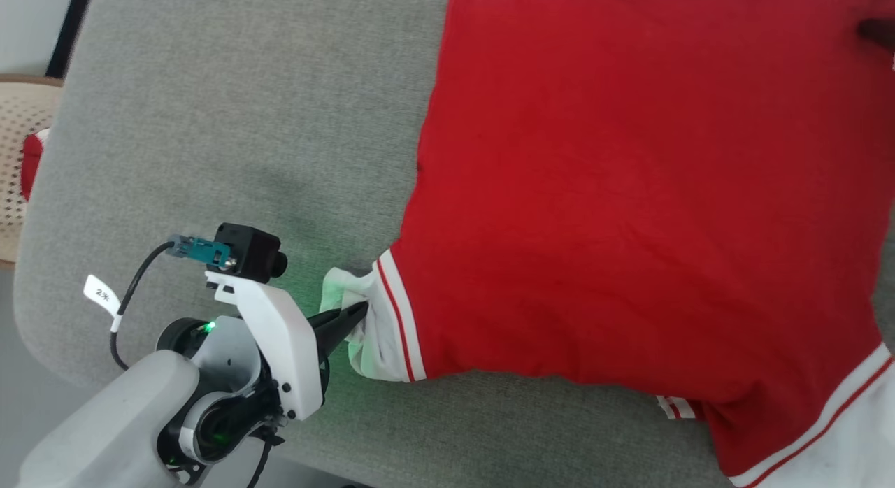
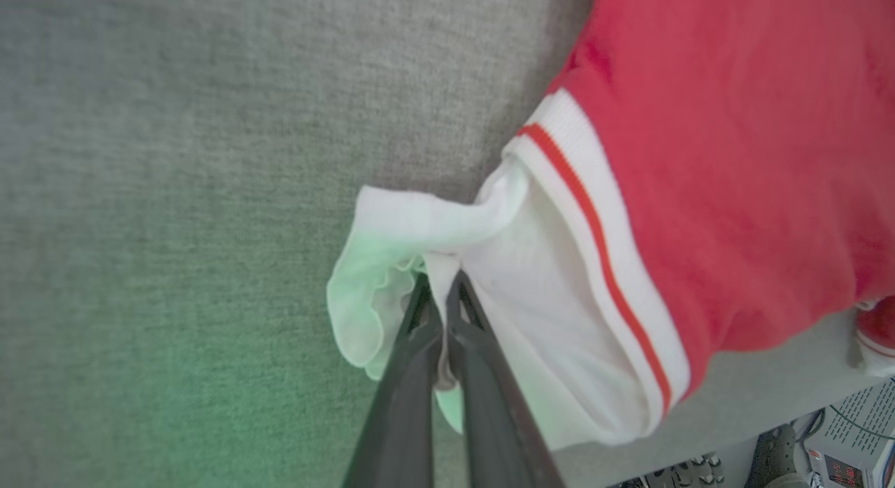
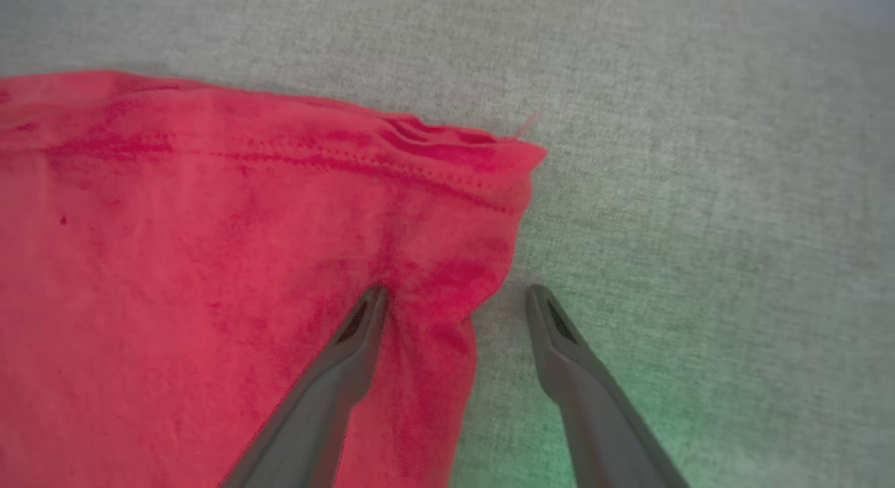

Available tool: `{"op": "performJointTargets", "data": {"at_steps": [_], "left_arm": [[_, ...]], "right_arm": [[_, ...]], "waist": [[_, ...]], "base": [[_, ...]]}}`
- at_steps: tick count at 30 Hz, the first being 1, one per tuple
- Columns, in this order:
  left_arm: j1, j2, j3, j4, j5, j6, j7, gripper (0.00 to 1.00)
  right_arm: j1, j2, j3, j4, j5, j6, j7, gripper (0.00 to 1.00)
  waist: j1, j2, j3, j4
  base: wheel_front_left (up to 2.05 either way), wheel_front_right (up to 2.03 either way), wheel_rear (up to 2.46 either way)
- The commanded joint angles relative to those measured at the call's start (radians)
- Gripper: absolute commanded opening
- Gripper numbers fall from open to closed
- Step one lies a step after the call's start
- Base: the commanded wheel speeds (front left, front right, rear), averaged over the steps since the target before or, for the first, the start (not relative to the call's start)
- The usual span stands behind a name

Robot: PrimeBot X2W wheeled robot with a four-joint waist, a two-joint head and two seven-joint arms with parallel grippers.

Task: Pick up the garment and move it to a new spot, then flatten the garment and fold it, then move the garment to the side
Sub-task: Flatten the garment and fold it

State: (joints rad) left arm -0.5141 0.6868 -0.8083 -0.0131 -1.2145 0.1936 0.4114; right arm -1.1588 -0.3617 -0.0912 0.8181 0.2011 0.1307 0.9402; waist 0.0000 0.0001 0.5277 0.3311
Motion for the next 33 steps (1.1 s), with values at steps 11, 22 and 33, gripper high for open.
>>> {"op": "performJointTargets", "data": {"at_steps": [11,22,33], "left_arm": [[0.015,0.01,0.016,0.085,-0.011,-0.009,-0.013,0.0],[0.057,0.087,0.051,0.047,-0.023,0.021,-0.03,0.0],[0.099,0.126,0.054,-0.013,-0.035,0.071,-0.01,0.0]], "right_arm": [[0.11,0.027,0.064,0.082,-0.054,0.0,0.068,0.0],[0.352,-0.037,0.231,-0.325,0.198,0.0,0.114,0.0],[0.804,-0.007,0.063,-0.894,0.305,0.0,0.293,0.0]], "waist": [[0.0,-0.0001,-0.03,-0.034],[0.0,-0.0001,-0.123,-0.167],[0.0,-0.0001,-0.207,-0.238]], "base": [[0.0,0.0,0.0],[0.0,0.0,0.0],[0.0,0.0,0.0]]}}
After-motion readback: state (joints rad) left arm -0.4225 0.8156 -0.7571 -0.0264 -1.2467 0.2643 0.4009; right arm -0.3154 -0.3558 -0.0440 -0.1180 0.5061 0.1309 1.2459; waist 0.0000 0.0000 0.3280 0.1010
